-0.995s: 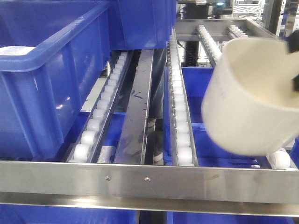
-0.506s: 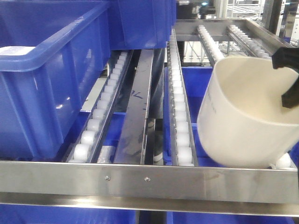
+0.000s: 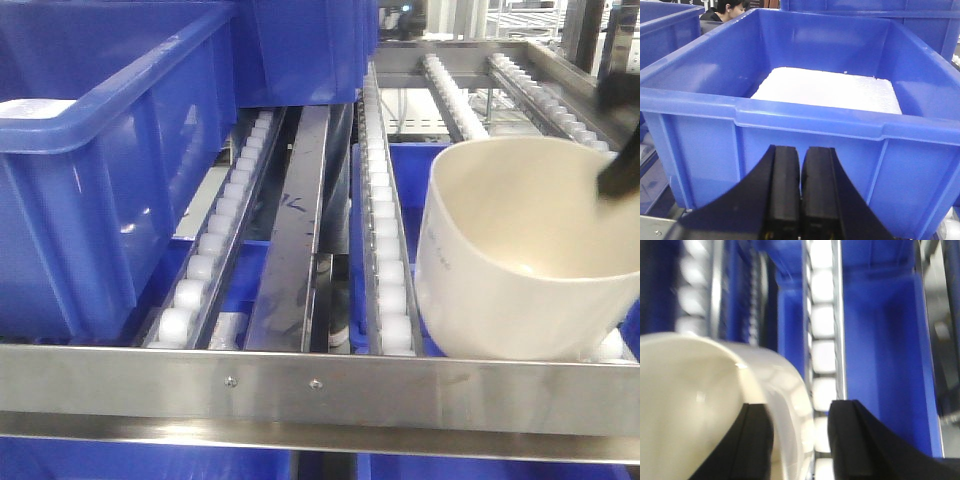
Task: Move white bin to right shelf second layer
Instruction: 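Open the right gripper and withdraw it from the bin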
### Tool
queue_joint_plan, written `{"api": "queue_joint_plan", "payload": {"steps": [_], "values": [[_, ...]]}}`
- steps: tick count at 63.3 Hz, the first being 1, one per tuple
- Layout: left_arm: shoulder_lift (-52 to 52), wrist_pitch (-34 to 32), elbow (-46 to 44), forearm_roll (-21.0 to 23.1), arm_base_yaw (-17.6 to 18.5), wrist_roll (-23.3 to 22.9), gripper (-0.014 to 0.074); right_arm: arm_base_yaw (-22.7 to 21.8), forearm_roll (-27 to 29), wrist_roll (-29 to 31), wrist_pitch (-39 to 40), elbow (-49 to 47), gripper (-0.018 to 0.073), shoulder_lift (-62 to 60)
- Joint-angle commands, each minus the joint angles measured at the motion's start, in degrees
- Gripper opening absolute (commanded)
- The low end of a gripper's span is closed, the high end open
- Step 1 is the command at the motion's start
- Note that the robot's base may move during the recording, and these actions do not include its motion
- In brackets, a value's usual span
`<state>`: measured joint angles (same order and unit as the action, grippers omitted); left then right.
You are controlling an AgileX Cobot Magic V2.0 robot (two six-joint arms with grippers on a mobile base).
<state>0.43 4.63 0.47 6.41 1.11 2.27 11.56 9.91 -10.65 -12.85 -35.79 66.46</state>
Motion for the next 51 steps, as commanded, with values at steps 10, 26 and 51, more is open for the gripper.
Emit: {"api": "queue_joint_plan", "payload": {"steps": [10, 26, 51], "values": [[1.1, -4.6, 1.6, 0.2, -0.1, -0.3, 0.0085, -0.1, -2.4, 0.7, -1.8, -1.9, 0.0355, -10.8], [1.1, -4.6, 1.6, 0.2, -0.1, -0.3, 0.0085, -0.1, -8.2, 0.7, -14.7, -1.7, 0.0052, -20.6], [1.1, -4.6, 1.6, 0.2, -0.1, -0.3, 0.0085, -0.1, -8.6, 0.6, -26.7, 2.2, 0.0052, -44.5]]}}
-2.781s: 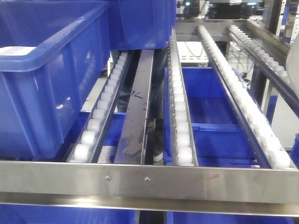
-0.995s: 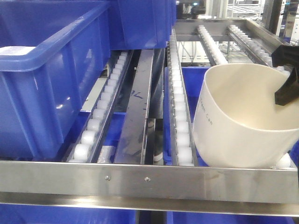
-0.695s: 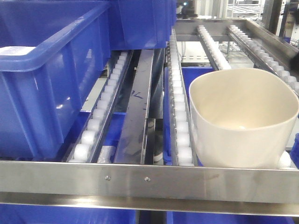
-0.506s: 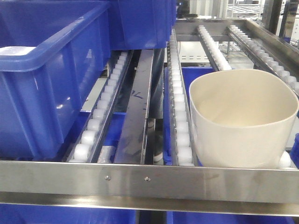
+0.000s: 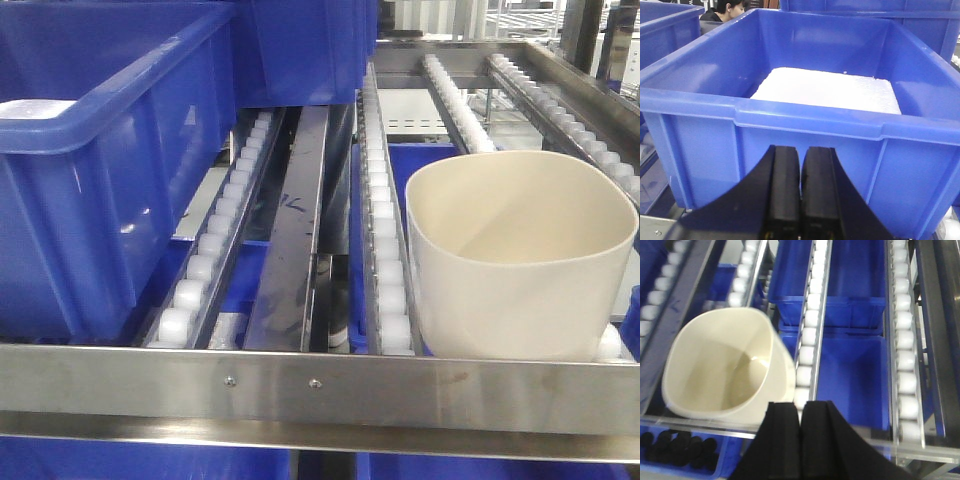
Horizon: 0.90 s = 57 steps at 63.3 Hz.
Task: Move white bin to right shelf second layer
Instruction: 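Open the right gripper and withdraw it from the bin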
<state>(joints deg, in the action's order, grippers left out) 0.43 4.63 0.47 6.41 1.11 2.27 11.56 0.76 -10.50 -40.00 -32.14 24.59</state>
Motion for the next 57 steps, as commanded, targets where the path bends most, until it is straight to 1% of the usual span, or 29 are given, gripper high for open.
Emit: {"api": "queue_joint_plan", "payload": {"steps": [1, 7, 13, 17, 21, 25, 31, 36, 40, 42, 46, 48, 51, 57], "values": [[1.1, -4.6, 1.6, 0.2, -0.1, -0.3, 0.0085, -0.1, 0.5, 0.5, -0.4, -1.5, 0.0052, -3.5], [1.1, -4.6, 1.6, 0.2, -0.1, -0.3, 0.0085, -0.1, 0.9, 0.4, -4.1, -1.5, 0.0052, -6.4], [1.1, -4.6, 1.6, 0.2, -0.1, -0.3, 0.0085, -0.2, 0.4, 0.4, -4.6, -1.5, 0.0052, -7.0], [1.1, -4.6, 1.6, 0.2, -0.1, -0.3, 0.0085, -0.2, -0.8, 0.4, -4.4, -1.5, 0.0052, -7.0], [1.1, -4.6, 1.6, 0.2, -0.1, -0.3, 0.0085, -0.2, -3.3, 0.5, -3.3, -1.5, 0.0052, -7.0], [1.1, -4.6, 1.6, 0.2, -0.1, -0.3, 0.0085, -0.2, -4.3, 0.5, -0.6, -1.3, 0.0052, -7.0], [1.1, -4.6, 1.6, 0.2, -0.1, -0.3, 0.0085, -0.3, -6.0, 0.8, 7.4, 0.5, 0.0052, -7.9], [1.1, -4.6, 1.6, 0.2, -0.1, -0.3, 0.0085, -1.4, -6.2, 4.4, 16.1, 3.3, 0.0052, -9.6], [1.1, -4.6, 1.6, 0.2, -0.1, -0.3, 0.0085, -2.8, -5.1, 8.5, 21.5, 6.5, 0.0052, -11.3], [1.1, -4.6, 1.6, 0.2, -0.1, -0.3, 0.0085, -3.6, -3.4, 11.0, 24.0, 8.3, 0.0052, -12.3], [1.1, -4.6, 1.6, 0.2, -0.1, -0.3, 0.0085, -5.2, 2.2, 15.3, 27.0, 11.5, 0.0052, -14.2], [1.1, -4.6, 1.6, 0.2, -0.1, -0.3, 0.0085, -5.7, 4.8, 17.3, 27.5, 12.9, 0.0052, -15.2], [1.1, -4.6, 1.6, 0.2, -0.1, -0.3, 0.0085, -6.1, 6.9, 19.6, 27.5, 14.8, 0.0052, -16.5], [1.1, -4.6, 1.6, 0.2, -0.1, -0.3, 0.0085, -5.9, 6.9, 21.1, 27.5, 18.8, 0.0052, -18.9]]}}
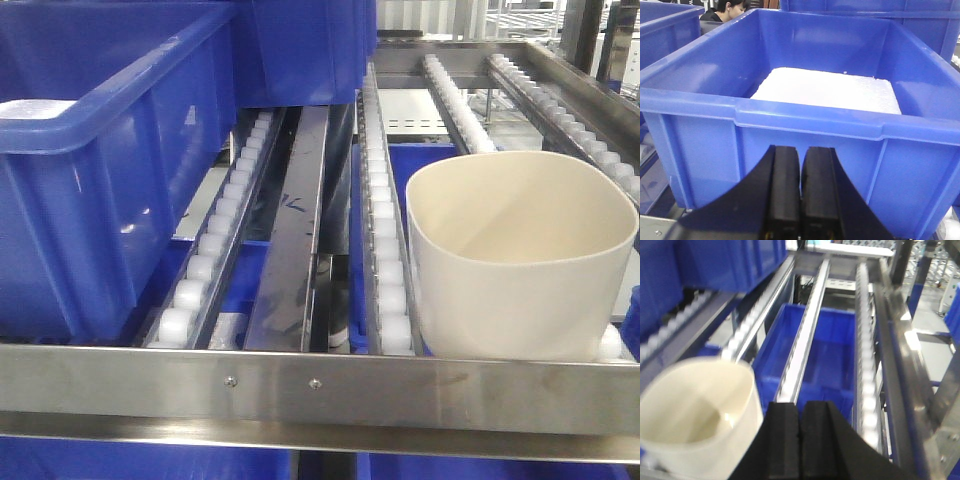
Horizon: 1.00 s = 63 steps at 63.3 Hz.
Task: Move white bin to right shelf second layer
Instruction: 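Open the right gripper and withdraw it from the bin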
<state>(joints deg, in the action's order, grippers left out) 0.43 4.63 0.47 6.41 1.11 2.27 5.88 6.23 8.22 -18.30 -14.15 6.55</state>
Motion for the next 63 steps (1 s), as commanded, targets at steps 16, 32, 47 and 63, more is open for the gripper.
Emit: {"api": "queue_joint_plan", "payload": {"steps": [16, 32, 47, 63], "values": [[1.1, -4.6, 1.6, 0.2, -0.1, -0.3, 0.0085, -0.3, 1.5, 2.3, 6.3, 9.1, 0.0052, -7.5], [1.1, -4.6, 1.6, 0.2, -0.1, -0.3, 0.0085, -0.3, 1.5, 1.4, 14.5, 15.9, 0.0052, -8.2], [1.1, -4.6, 1.6, 0.2, -0.1, -0.3, 0.0085, -0.3, 1.1, 1.4, 14.9, 15.9, 0.0052, -8.2], [1.1, -4.6, 1.6, 0.2, -0.1, -0.3, 0.0085, -0.3, -3.3, -3.9, 14.9, 15.9, 0.0052, -8.2]]}}
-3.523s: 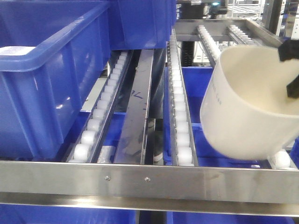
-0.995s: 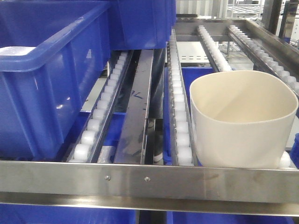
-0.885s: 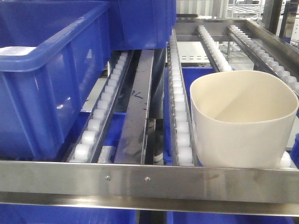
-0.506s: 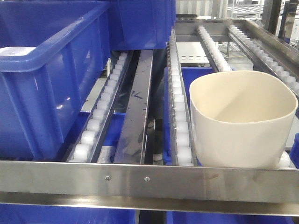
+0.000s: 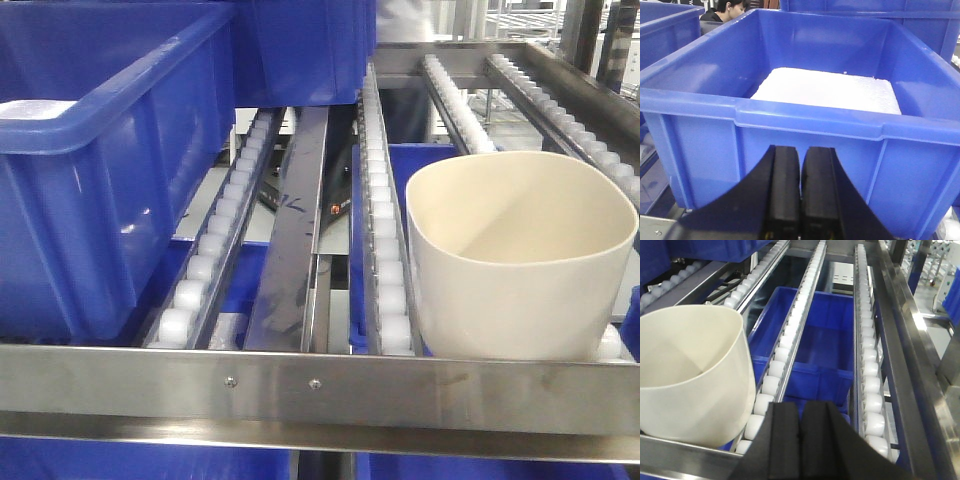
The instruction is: Move white bin to right shelf second layer
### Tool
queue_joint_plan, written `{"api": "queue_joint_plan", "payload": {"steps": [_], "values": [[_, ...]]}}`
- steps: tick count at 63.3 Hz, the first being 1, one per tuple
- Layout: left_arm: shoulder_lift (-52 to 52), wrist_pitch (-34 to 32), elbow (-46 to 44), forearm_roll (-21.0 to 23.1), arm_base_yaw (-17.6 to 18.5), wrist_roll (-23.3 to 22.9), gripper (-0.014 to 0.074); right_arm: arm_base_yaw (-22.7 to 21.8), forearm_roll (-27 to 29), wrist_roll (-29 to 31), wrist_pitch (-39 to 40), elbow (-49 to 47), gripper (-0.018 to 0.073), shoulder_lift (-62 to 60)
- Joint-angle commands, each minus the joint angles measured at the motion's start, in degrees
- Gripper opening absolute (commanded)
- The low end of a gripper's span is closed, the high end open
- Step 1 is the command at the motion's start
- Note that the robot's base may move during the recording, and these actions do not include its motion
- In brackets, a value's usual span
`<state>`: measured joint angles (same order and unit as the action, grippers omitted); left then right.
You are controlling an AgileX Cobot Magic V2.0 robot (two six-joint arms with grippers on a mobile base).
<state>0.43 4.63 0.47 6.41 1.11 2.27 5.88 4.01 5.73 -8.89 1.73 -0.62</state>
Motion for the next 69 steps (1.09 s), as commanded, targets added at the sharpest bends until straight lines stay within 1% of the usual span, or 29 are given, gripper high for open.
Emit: {"api": "queue_joint_plan", "payload": {"steps": [1, 69], "values": [[1.1, -4.6, 1.6, 0.2, -0.1, -0.3, 0.0085, -0.3, -1.0, -1.4, 5.5, 0.0, 0.0052, -1.0], [1.0, -4.6, 1.6, 0.2, -0.1, -0.3, 0.0085, -0.3, -1.0, -1.4, 5.5, 0.0, 0.0052, -1.0]]}}
